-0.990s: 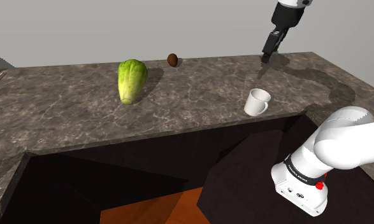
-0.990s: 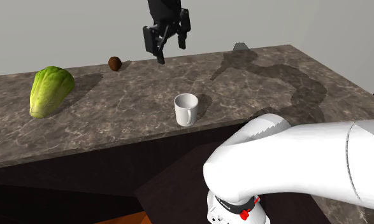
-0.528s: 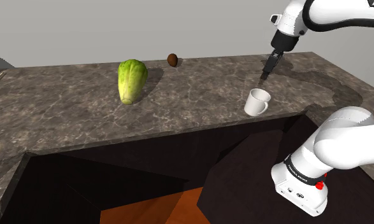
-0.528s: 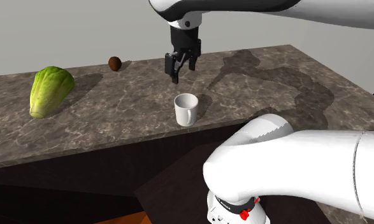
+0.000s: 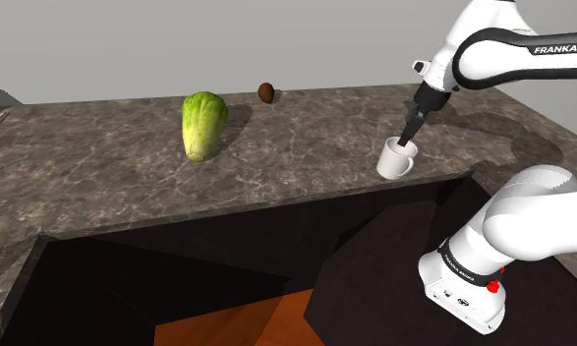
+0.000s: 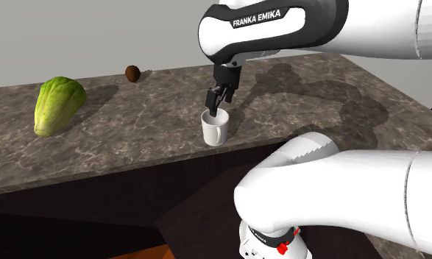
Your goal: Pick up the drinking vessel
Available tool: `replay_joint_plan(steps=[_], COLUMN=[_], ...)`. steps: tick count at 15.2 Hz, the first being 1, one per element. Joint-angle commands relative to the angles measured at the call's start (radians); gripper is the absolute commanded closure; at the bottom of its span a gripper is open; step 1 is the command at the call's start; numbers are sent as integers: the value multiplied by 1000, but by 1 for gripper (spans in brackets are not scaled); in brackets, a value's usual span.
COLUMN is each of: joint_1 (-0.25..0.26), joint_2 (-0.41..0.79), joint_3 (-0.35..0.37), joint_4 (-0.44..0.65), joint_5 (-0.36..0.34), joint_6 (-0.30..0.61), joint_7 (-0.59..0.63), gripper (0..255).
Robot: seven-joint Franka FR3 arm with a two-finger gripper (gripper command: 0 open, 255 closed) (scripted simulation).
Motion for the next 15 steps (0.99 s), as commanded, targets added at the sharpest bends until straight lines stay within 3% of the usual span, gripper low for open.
replay_joint_plan(steps=[1,7,8,15], joint_1=[-1,-4,-4,-5], joint_2=[12,40,37,38], joint_3=[-12,-26,-25,-25], joint_4=[-27,-75,-76,-76], joint_5=[-4,-14,-14,-14], joint_6=[41,116,114,114], joint_7=[-8,-14,-13,-13], gripper=[0,0,255,255])
